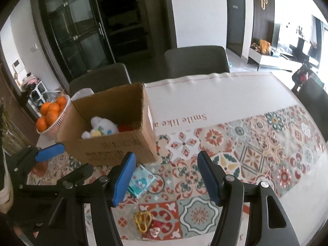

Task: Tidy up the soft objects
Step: 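Withdraw both tools toward the yellow minion keychain and red candy packet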

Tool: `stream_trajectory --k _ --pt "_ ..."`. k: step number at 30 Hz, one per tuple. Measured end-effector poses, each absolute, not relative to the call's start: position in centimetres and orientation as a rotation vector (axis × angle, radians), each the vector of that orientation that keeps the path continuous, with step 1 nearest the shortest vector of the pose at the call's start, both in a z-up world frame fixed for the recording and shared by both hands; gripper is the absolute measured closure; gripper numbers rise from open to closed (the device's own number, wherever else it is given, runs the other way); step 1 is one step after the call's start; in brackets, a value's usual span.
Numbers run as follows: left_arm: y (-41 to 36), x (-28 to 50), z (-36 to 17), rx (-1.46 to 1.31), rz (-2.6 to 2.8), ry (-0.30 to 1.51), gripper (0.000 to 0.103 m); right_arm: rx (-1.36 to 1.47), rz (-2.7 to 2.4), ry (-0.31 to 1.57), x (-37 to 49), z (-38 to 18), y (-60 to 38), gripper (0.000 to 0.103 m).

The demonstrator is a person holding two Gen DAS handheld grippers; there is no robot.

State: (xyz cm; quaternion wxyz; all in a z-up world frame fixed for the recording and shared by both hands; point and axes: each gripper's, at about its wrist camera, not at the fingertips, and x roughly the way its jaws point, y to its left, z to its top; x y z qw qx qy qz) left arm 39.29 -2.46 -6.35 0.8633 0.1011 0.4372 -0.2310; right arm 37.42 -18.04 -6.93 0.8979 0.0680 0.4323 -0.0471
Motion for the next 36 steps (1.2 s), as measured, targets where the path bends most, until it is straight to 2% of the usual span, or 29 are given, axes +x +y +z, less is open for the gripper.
stream_trajectory --k 18,36 --pt "-3.0 36.5 -12.4 0.288 -0.56 1.002 0.027 0.235 -0.155 1.077 32.9 -13.5 -18.2 0.039" --pt "-2.5 35.0 -15.9 0.344 -0.637 1.027 0.028 0.346 -0.193 1.24 29.0 -19.4 -16.2 0.039"
